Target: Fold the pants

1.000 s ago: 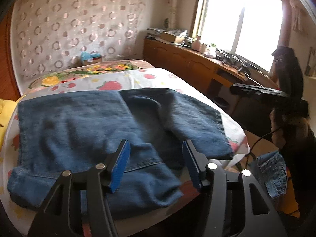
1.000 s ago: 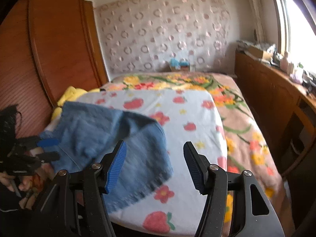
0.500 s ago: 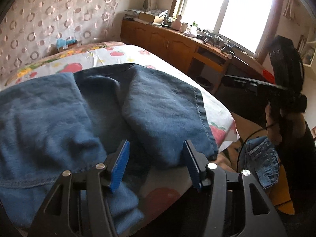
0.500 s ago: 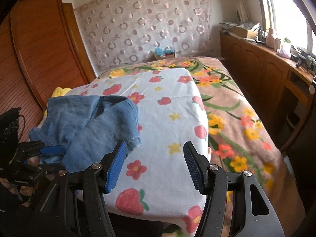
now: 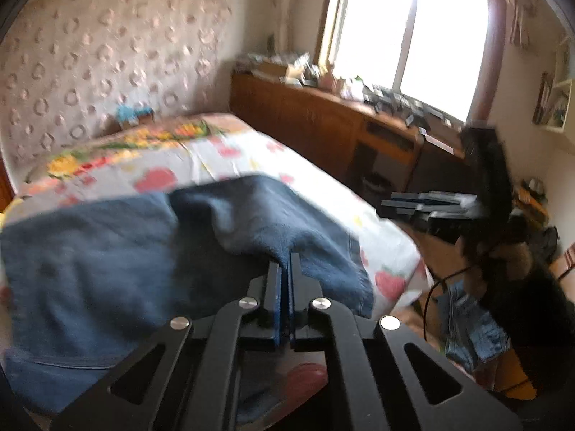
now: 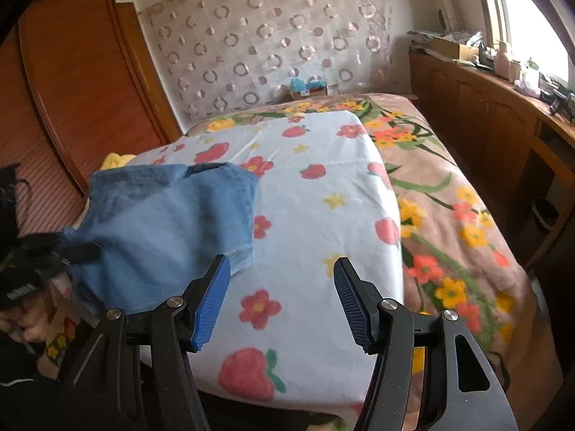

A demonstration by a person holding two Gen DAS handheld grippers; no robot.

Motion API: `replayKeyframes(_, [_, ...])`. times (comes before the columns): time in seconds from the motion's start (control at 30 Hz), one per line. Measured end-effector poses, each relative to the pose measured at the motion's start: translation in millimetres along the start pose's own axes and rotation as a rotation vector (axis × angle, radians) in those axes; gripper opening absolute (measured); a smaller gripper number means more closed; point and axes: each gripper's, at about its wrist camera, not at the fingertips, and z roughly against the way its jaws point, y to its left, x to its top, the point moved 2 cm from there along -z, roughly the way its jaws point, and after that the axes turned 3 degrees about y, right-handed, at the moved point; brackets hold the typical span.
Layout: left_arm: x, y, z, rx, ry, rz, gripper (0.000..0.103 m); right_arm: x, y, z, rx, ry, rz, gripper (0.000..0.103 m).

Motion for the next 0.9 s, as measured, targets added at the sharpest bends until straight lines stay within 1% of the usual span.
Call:
replayKeyframes(0.07, [3.5,15.2,25.1,0.027,-0.040,0.016,0.000,8.4,6.5,-1.3,0.025,-0.015,-0.003,0.061])
replayKeyframes(0.1, [3.6,25.0,38.8,0.053,-0.059,0.026,0.000,13.4,11.5,-2.1,0.038,-0.023,-0.002,0.061])
replayKeyframes(0.17, [-0.5,42.3,52.4,0.095,-0.074,0.046,0.000,20.8,22.3,-5.5,0.057,-0.035,0.009,0.061])
replayKeyframes(0.23, [-7.7,64.5,61.3,0.136,-0.068,0.082,0.000,28.6,37.2,-12.2,0.079,-0.041,0.027,0.061])
replayKeyframes(0.33, [-23.9,86.2,61.4,0.175,-0.046,0.126,0.001,34.5,58.4,-28.1,0.111,-0.029,0.052,0.061])
replayKeyframes(0.4, [-35.1,94.5,56.9,0.194,-0.024,0.150,0.007,34.6,70.2,-38.2,0.126,-0.015,0.068,0.061])
replayKeyframes(0.43, [-40.8,98.0,56.1,0.218,-0.017,0.152,0.009,35.1,74.9,-43.1,0.136,-0.006,0.074,0.061])
replayKeyframes(0.47, [-43.8,99.4,55.0,0.236,-0.013,0.151,0.014,33.9,81.1,-49.0,0.151,0.006,0.079,0.061])
replayKeyframes(0.5, [-47.5,101.1,52.8,0.252,-0.008,0.147,0.024,32.9,84.5,-52.7,0.160,0.015,0.081,0.061])
replayKeyframes(0.57, [-54.1,106.1,51.8,0.266,-0.002,0.146,0.032,29.4,91.4,-60.2,0.176,0.034,0.083,0.061])
replayKeyframes(0.67, [-62.3,113.1,49.6,0.273,0.009,0.157,0.036,22.1,102.6,-71.4,0.201,0.069,0.103,0.061])
replayKeyframes(0.83, [-72.5,118.6,42.4,0.277,0.038,0.160,0.037,11.1,113.1,-83.1,0.219,0.112,0.132,0.061])
replayKeyframes(0.9, [-76.0,122.2,40.4,0.293,0.042,0.167,0.037,7.1,115.9,-88.3,0.223,0.133,0.140,0.061])
